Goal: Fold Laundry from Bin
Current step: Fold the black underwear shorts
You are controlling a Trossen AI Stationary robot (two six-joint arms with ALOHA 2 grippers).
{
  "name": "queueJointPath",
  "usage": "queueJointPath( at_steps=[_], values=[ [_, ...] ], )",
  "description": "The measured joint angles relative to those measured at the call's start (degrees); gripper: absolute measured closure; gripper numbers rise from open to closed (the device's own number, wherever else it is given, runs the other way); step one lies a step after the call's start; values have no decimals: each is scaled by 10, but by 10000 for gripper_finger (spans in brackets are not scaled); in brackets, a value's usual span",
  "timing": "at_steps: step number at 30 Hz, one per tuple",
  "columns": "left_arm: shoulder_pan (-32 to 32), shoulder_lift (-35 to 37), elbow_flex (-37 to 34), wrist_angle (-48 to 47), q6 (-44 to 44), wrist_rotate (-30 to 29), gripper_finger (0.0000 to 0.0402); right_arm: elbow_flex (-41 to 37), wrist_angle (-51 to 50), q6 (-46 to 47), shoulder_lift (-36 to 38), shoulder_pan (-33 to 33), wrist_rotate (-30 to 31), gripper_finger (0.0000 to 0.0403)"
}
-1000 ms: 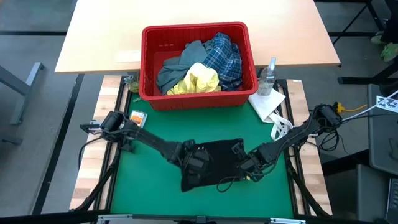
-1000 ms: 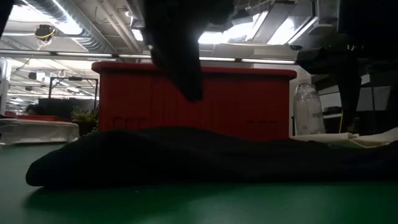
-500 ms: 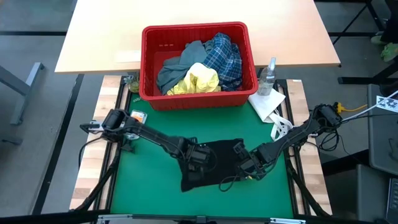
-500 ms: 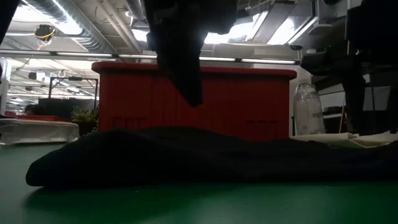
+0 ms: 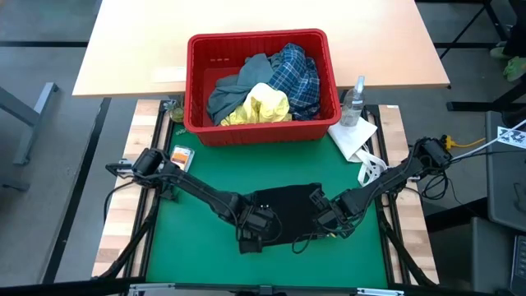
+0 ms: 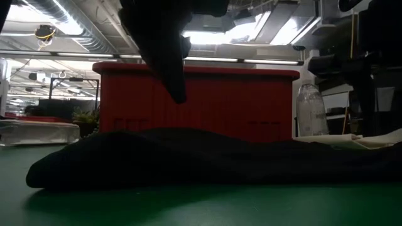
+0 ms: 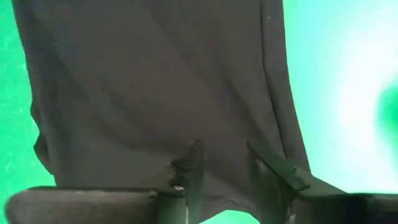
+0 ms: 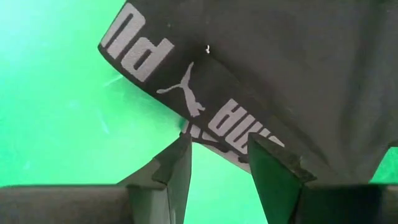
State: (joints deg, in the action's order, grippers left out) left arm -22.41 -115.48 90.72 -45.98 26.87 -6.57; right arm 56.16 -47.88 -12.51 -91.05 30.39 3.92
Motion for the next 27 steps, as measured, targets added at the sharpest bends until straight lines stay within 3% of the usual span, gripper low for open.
queueJointPath(
  at_steps=[9, 20, 27],
  values=[
    [21, 0, 0, 4, 14, -34, 217, 0, 18, 0, 0, 0, 0, 247],
    [92, 0, 0, 1, 10, -19, 212, 0, 39, 1, 0, 0, 1, 247],
    [112, 0, 0, -91, 11, 17, 212, 0, 40, 2, 0, 0, 1, 247]
  ],
)
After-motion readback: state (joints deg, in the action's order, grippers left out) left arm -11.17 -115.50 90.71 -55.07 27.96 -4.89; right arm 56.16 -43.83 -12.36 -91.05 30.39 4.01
